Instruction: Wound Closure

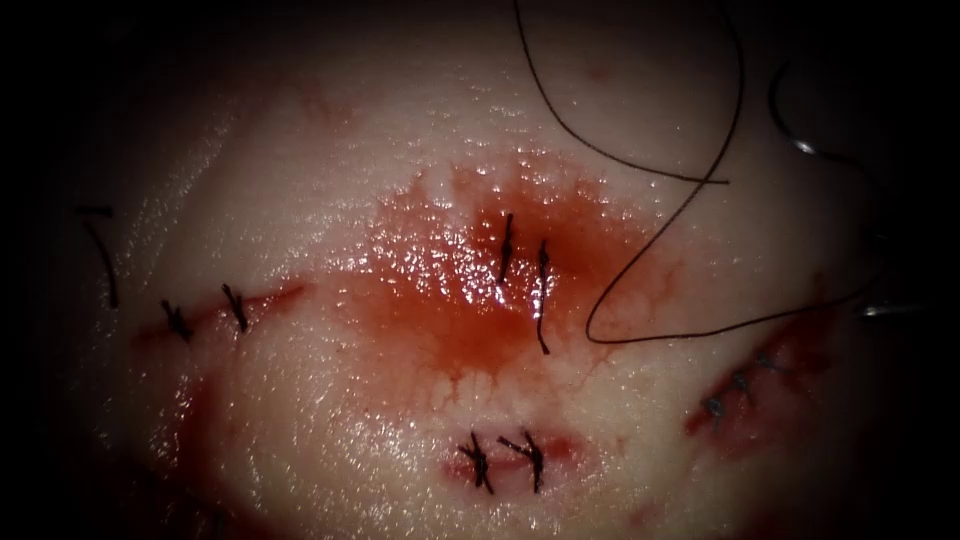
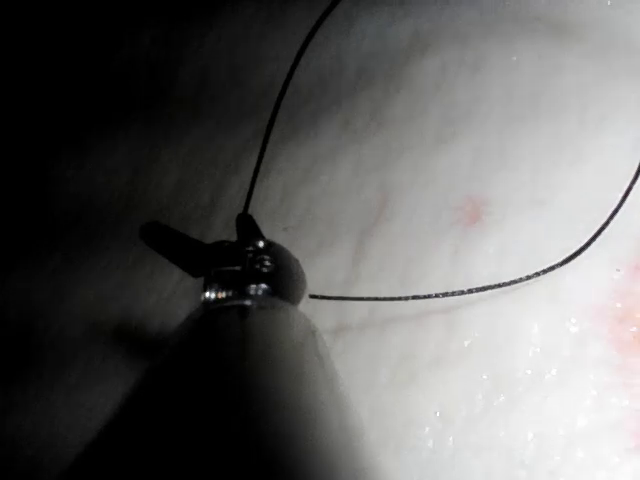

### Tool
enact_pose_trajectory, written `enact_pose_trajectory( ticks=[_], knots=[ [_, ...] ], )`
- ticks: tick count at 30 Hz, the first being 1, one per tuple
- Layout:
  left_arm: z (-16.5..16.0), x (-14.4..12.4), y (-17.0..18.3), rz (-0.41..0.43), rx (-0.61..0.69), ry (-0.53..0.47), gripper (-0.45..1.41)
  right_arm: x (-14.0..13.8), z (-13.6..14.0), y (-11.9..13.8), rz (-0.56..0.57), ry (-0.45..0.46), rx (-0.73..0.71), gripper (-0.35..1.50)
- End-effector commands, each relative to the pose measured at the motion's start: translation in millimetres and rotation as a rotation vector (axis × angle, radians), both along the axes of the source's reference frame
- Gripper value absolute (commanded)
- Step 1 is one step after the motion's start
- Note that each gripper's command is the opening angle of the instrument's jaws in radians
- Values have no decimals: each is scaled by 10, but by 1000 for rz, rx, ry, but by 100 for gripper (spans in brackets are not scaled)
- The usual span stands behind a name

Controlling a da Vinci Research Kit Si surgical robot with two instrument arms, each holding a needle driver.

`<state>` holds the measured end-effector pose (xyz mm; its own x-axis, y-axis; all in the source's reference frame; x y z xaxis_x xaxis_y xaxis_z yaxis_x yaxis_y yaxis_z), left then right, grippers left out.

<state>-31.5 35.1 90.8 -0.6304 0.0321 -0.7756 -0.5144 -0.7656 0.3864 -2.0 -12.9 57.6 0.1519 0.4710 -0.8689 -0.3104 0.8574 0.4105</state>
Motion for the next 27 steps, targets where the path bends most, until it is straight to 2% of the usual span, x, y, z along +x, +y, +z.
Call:
enact_pose_trajectory(
  ticks=[1, 3, 6, 7, 9, 10, 13, 15, 18, 21, 22, 24, 25, 27],
  knots=[
    [0, -1, 5, 43, 41, -158, 120, 37, 1, -16, -16, 24, -2, 148],
    [-6, 3, 0, 87, 92, -335, 131, 50, -2, -20, -31, 29, -2, 148],
    [-18, 9, -10, 84, 163, -442, 135, 70, -6, -25, -55, 43, -1, 148],
    [-29, 14, -19, 108, 226, -499, 138, 84, -10, -28, -71, 61, 4, 148],
    [-43, 24, -30, 138, 294, -546, 140, 108, -14, -34, -91, 87, 10, 148],
    [-43, 24, -30, 138, 294, -546, 140, 108, -14, -34, -91, 87, 10, 148],
    [-65, 51, -45, 153, 325, -559, 140, 139, -16, -48, -134, 118, 21, 148],
    [-87, 88, -72, 177, 339, -550, 140, 150, -16, -58, -154, 146, 31, 148],
    [-117, 145, -125, 237, 377, -488, 140, 142, -14, -61, -166, 151, 40, 148],
    [-137, 180, -163, 289, 408, -426, 140, 136, -12, -61, -167, 151, 40, 148],
    [-150, 203, -186, 323, 426, -392, 140, 134, -10, -61, -168, 151, 39, 146],
    [-161, 224, -203, 340, 432, -374, 140, 133, -9, -61, -169, 151, 38, 146],
    [-171, 250, -217, 362, 436, -361, 140, 133, -5, -63, -171, 148, 35, 146],
    [-171, 263, -222, 360, 441, -330, 140, 134, -2, -63, -177, 141, 35, 146]
  ],
)
